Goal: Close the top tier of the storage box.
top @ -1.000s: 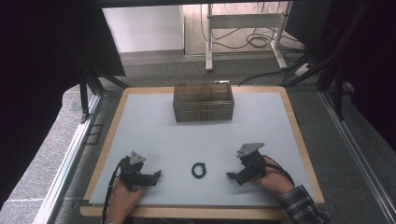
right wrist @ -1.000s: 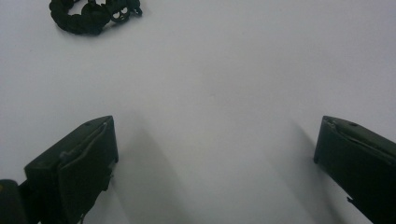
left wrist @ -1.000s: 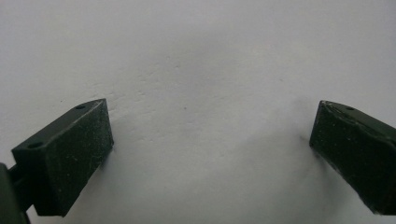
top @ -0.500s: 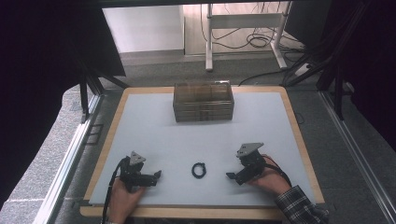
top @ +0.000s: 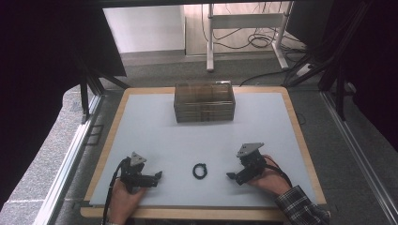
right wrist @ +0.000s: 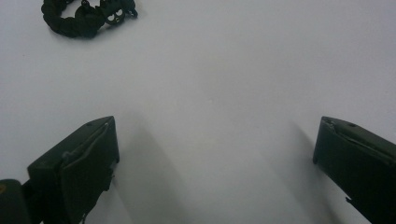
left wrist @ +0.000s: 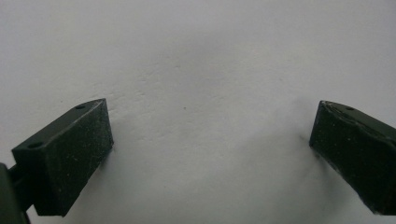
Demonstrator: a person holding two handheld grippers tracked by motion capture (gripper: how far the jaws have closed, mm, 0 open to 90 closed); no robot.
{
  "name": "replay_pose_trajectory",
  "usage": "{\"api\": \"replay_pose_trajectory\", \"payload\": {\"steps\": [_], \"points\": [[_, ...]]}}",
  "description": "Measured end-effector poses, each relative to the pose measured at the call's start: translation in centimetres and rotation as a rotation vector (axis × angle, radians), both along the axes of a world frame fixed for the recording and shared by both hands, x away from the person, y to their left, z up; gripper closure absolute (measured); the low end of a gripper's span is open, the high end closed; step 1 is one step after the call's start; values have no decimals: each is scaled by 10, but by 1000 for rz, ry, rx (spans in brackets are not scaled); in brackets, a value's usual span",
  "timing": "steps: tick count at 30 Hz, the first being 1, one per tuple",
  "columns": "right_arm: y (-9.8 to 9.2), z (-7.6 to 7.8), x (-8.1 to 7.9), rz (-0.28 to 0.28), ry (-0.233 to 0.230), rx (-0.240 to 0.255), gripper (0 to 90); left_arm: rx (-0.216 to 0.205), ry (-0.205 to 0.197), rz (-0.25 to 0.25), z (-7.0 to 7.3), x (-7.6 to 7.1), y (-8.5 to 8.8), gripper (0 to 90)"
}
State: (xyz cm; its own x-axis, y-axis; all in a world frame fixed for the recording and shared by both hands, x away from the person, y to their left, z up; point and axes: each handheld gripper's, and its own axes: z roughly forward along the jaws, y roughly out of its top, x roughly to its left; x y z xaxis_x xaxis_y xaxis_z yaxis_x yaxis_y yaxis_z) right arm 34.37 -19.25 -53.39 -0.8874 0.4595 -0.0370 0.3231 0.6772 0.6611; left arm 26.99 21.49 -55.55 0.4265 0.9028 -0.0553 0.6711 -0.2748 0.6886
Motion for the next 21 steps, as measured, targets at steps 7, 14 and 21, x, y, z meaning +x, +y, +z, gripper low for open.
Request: {"api": "replay_pose_trajectory", "payload": {"steps": [7,14,21], "points": [[1,3,-1,2,1,-16,23,0,0,0,0,0,0,0],[-1,9,-1,-2,2,-2,47,0,0,0,0,0,0,0],[0,11,-1,1,-5,-23,61,0,0,0,0,0,0,0]]}}
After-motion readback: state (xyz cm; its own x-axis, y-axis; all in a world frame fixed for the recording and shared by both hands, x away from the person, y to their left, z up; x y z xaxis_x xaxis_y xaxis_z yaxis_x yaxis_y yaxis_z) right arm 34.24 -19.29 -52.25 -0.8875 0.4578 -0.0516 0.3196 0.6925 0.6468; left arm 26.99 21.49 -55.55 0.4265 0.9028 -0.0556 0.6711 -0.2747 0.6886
